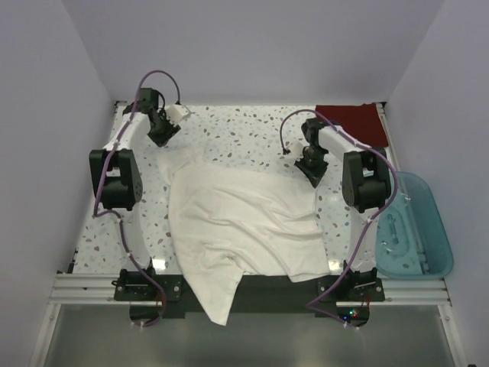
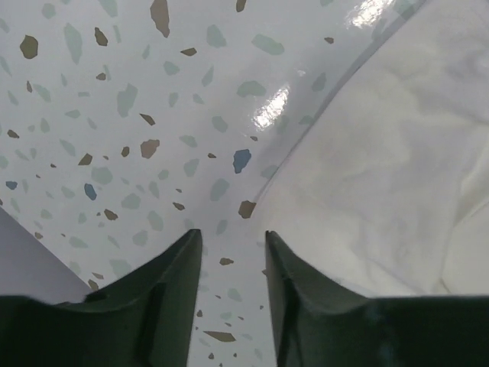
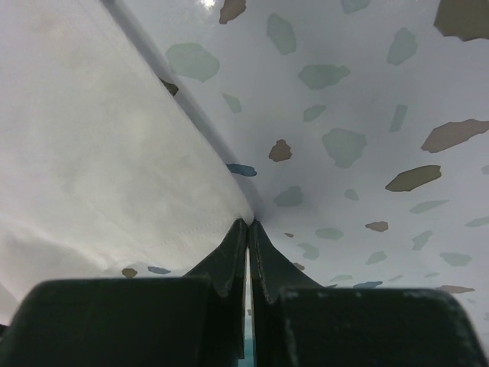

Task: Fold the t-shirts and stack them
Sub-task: Flatten the tshirt out

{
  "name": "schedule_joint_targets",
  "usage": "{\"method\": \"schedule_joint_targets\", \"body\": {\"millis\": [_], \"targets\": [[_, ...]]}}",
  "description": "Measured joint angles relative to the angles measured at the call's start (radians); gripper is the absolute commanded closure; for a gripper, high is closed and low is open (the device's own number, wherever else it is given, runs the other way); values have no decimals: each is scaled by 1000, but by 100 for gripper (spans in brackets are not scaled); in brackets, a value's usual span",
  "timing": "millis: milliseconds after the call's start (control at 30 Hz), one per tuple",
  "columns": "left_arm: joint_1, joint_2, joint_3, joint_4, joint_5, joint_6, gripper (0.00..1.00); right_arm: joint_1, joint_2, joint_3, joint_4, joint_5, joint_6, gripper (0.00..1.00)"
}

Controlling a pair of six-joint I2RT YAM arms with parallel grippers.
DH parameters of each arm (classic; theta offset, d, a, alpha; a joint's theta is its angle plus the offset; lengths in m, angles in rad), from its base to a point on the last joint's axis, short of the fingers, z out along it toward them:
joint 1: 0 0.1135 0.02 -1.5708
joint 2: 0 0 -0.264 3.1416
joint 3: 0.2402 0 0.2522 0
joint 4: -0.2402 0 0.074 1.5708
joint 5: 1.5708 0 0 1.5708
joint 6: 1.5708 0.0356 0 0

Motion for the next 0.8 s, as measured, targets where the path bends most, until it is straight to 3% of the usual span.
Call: {"method": "schedule_joint_targets", "body": {"millis": [167, 367, 800], "targets": [[61, 100, 105, -32, 64, -21, 42, 0, 0, 9, -1, 7, -1, 100], [135, 111, 134, -58, 151, -126, 38, 0, 0, 18, -2, 8, -1, 100], [184, 196, 150, -118, 309, -309, 38, -1, 0, 50, -13, 7, -2, 100]]}}
